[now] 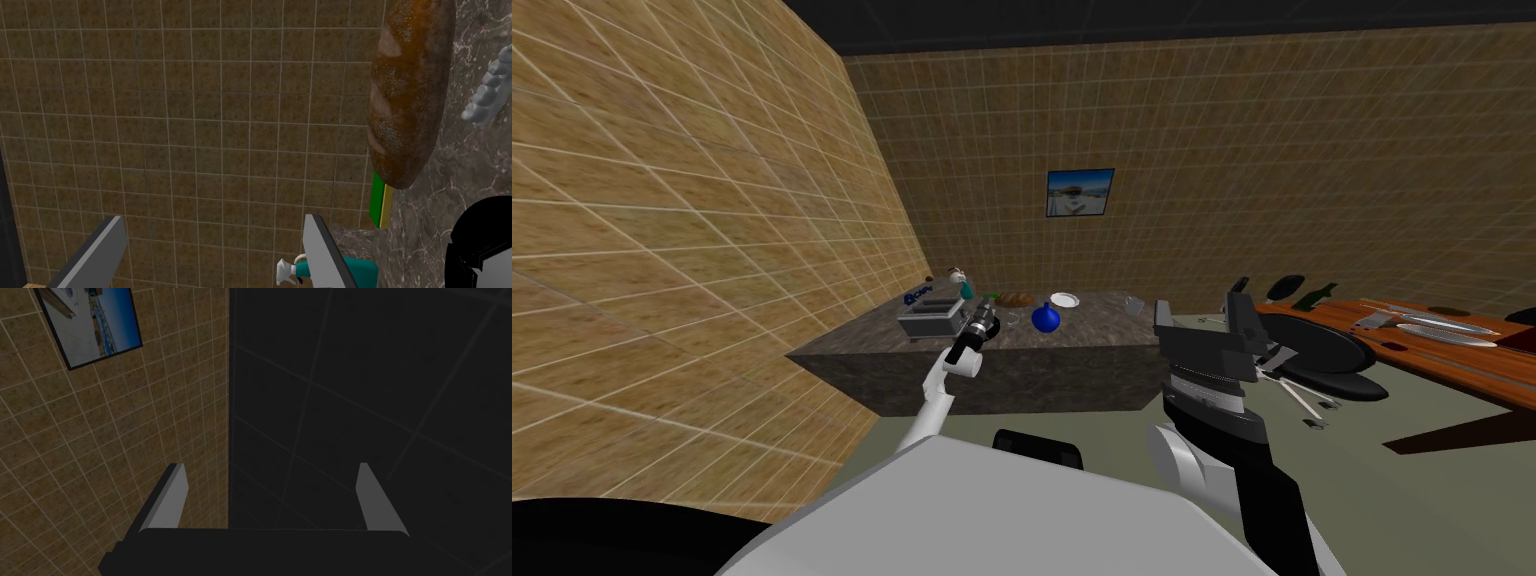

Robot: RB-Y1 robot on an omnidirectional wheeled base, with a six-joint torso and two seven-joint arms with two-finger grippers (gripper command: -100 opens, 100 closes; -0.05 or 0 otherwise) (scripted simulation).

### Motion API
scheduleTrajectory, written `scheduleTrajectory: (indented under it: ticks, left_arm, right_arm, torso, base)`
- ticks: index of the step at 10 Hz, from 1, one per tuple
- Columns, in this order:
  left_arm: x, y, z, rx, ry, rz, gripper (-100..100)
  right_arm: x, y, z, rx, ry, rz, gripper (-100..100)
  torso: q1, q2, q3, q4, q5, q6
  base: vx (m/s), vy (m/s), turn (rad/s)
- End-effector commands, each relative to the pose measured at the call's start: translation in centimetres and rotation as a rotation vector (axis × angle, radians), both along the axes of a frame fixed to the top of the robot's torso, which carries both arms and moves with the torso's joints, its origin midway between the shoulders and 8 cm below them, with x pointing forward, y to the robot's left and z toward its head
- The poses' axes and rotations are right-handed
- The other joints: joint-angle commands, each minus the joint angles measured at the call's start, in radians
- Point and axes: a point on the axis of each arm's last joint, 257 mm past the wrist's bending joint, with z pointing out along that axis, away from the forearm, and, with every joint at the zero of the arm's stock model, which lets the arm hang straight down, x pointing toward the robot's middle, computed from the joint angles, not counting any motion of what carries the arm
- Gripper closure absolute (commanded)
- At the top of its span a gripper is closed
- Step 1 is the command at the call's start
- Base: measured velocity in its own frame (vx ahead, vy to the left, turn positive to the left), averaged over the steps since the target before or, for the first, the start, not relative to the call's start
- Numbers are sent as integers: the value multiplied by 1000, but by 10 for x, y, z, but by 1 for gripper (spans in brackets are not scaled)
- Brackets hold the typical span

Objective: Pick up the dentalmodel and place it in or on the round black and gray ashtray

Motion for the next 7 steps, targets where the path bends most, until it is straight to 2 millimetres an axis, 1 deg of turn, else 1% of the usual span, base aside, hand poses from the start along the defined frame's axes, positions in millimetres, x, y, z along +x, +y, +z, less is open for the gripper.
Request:
scheduleTrajectory:
  ticks: [1,2,3,5,6,7]
  left_arm:
    - [10,-4,-9,-8,43,-3,-100]
    - [10,-4,-11,-8,51,-2,-100]
    - [23,-5,-21,-22,94,-5,-100]
    - [27,-5,-25,-21,117,-4,-100]
    - [39,-6,-34,-36,161,-5,-100]
    - [42,-6,-39,-35,184,-4,-100]
  right_arm:
    - [0,0,0,0,0,0,0]
    - [0,0,0,0,0,0,0]
    - [0,0,0,0,0,0,0]
    - [0,0,0,0,0,0,0]
    - [0,0,0,0,0,0,0]
    - [0,0,0,0,0,0,0]
  torso:
    - [0,0,0,0,0,0]
    - [0,0,0,0,0,0]
    - [1,0,0,0,0,0]
    - [1,0,0,0,0,0]
    - [1,0,0,0,0,0]
    - [1,-1,0,0,0,0]
  base:
    - [-10,-34,38]
    - [-5,-11,-2]
    - [-14,-20,60]
    - [-6,-22,14]
    - [-7,-25,62]
    - [-5,-28,33]
